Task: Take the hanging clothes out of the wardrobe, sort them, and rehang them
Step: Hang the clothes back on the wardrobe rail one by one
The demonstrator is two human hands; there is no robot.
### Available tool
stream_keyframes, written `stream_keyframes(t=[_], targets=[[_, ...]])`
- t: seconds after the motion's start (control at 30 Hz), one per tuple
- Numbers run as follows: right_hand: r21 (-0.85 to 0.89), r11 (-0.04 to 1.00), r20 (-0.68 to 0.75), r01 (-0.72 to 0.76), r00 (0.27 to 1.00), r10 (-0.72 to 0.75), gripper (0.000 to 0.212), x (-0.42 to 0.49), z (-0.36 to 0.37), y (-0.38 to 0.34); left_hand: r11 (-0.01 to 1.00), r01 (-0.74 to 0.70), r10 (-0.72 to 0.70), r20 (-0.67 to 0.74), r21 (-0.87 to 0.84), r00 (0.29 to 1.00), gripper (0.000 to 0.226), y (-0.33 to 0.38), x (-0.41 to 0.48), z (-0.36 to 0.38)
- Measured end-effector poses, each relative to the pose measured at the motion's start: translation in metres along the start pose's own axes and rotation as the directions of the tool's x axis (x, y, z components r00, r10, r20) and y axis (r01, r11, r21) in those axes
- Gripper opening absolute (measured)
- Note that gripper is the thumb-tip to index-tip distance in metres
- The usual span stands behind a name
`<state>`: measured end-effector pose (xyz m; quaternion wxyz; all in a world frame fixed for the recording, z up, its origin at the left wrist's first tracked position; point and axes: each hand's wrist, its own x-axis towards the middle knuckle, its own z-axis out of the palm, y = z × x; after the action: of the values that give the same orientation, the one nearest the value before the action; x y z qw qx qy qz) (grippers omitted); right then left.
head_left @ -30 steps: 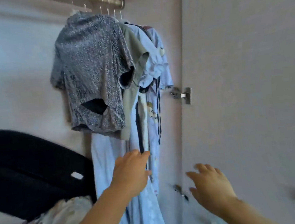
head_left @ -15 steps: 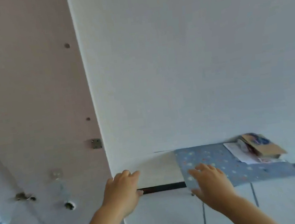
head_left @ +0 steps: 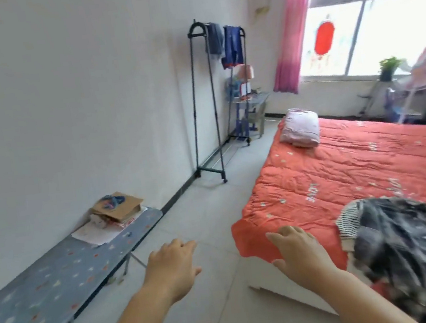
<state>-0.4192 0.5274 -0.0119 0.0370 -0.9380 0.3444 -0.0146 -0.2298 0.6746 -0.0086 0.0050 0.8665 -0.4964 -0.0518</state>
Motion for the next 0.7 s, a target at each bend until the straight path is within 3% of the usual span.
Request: stream_keyframes(t=[0.17, 0.37, 0.53, 0.7], targets=[[-0.002, 0.941, -0.01, -0.339, 0.941, 0.339, 0.055, -0.047, -0.001, 0.115, 0.946, -0.322, 0.322, 0.013, 0.023, 0.947, 0.059, 0.128, 0.068, 0.004], [0.014, 0.776, -0.032, -0.631, 0.775, 0.631, 0.052, -0.098, -0.002, 0.2, 0.779, -0.626, 0.625, 0.054, 0.011, 0.779, 0.054, 0.255, 0.121, 0.01], [0.052, 0.62, -0.026, -0.783, 0.619, 0.785, 0.057, -0.122, -0.003, 0.249, 0.625, -0.781, 0.779, 0.071, 0.003, 0.623, 0.053, 0.339, 0.151, 0.014], [0.071, 0.511, -0.014, -0.856, 0.512, 0.859, 0.056, -0.143, -0.001, 0.289, 0.51, -0.86, 0.856, 0.111, -0.022, 0.505, 0.059, 0.41, 0.167, 0.025]])
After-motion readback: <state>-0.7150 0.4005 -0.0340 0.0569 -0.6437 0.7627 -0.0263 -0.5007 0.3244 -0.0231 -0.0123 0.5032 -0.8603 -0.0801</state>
